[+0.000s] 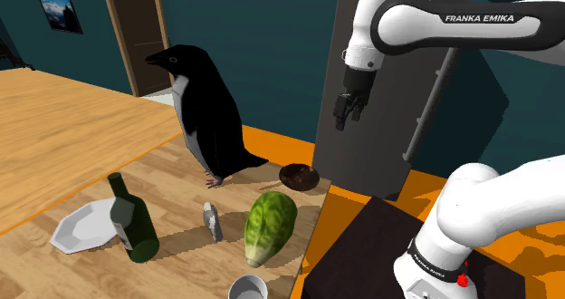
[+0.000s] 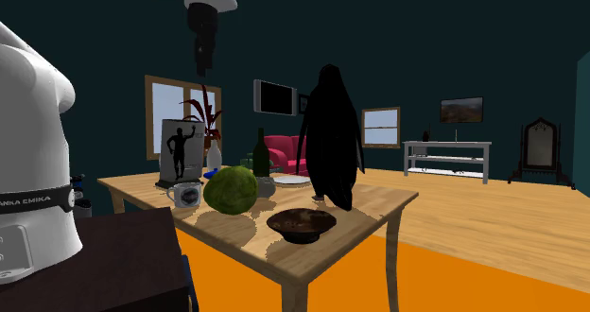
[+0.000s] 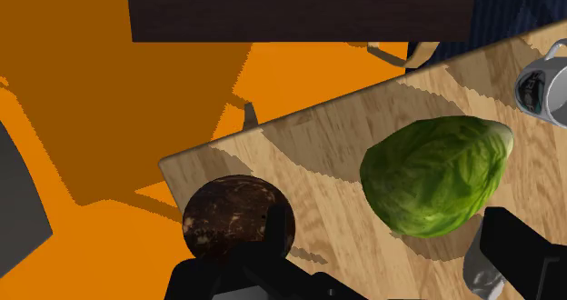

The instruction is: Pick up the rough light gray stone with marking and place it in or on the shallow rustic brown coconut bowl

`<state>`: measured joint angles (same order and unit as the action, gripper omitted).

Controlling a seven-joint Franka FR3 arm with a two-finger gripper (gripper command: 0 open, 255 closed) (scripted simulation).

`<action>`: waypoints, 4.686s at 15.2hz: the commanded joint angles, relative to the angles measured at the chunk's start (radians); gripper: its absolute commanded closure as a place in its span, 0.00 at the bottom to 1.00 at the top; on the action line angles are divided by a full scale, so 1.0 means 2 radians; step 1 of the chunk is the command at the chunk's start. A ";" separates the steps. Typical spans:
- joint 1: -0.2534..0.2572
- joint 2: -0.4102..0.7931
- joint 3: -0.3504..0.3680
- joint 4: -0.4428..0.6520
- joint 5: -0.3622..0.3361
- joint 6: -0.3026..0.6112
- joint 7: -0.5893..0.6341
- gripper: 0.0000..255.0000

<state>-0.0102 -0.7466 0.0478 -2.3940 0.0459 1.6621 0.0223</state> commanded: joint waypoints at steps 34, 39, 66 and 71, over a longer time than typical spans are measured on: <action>0.069 0.554 0.177 0.194 -0.177 0.338 0.400 0.00; 0.113 0.655 0.154 0.292 -0.218 0.332 0.442 0.00; 0.146 0.756 0.127 0.373 -0.247 0.349 0.465 1.00; 0.142 0.742 0.132 0.370 -0.241 0.338 0.461 1.00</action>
<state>0.2759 0.7434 0.3087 -1.6543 -0.4398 2.3444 0.9474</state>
